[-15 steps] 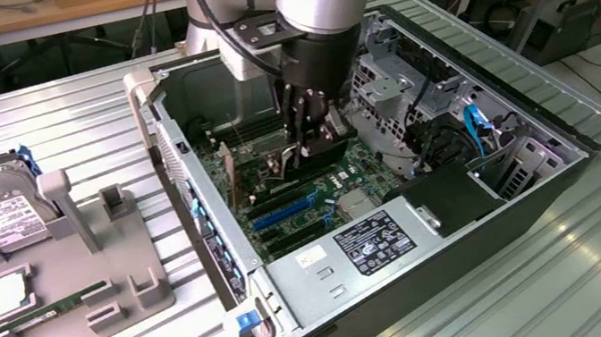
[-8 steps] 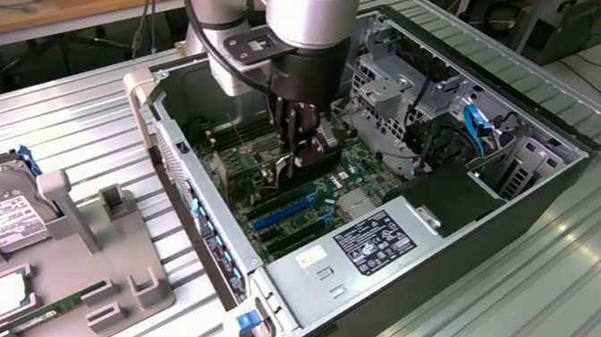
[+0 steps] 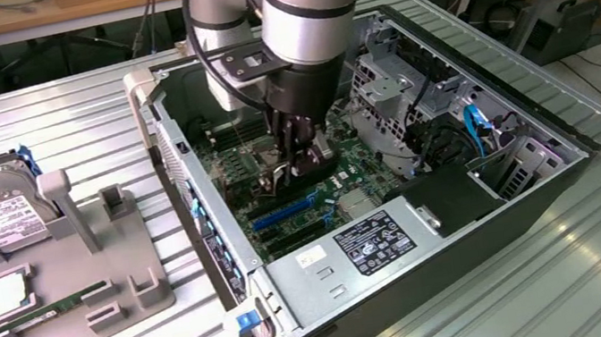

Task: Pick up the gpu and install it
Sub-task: 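Insert the gpu into the slot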

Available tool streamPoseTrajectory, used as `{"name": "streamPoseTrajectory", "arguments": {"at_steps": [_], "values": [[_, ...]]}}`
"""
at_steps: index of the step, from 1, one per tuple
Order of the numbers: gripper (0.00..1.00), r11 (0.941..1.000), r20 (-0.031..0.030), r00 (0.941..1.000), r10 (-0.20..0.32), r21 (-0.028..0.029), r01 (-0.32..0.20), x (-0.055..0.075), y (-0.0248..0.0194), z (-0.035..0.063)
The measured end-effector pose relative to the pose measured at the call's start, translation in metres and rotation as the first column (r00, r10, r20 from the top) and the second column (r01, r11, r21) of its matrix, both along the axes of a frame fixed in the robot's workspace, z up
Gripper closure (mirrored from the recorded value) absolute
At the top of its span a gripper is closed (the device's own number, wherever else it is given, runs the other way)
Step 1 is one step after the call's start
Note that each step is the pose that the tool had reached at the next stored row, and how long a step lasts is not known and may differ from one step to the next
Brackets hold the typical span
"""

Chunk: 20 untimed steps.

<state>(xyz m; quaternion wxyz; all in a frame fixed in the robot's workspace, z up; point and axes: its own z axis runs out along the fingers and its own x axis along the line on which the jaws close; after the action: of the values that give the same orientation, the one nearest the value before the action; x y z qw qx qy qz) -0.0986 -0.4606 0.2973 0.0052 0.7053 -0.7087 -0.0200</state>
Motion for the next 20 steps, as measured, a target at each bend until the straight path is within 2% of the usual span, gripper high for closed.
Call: {"name": "streamPoseTrajectory", "arguments": {"at_steps": [7,10,17,20], "values": [[0.74,1.0,0.0008,1.0,0.0,0.0023,0.0,0.0,-0.0005,-0.0133],[0.74,1.0,0.0033,1.0,0.001,0.0023,-0.001,0.0,-0.0006,-0.0158],[0.74,0.9999,0.024,0.9996,0.012,0.0021,-0.012,-0.001,-0.0005,-0.0216],[0.74,0.9999,0.0267,0.9996,0.012,0.0019,-0.012,-0.005,-0.0006,-0.024]]}}
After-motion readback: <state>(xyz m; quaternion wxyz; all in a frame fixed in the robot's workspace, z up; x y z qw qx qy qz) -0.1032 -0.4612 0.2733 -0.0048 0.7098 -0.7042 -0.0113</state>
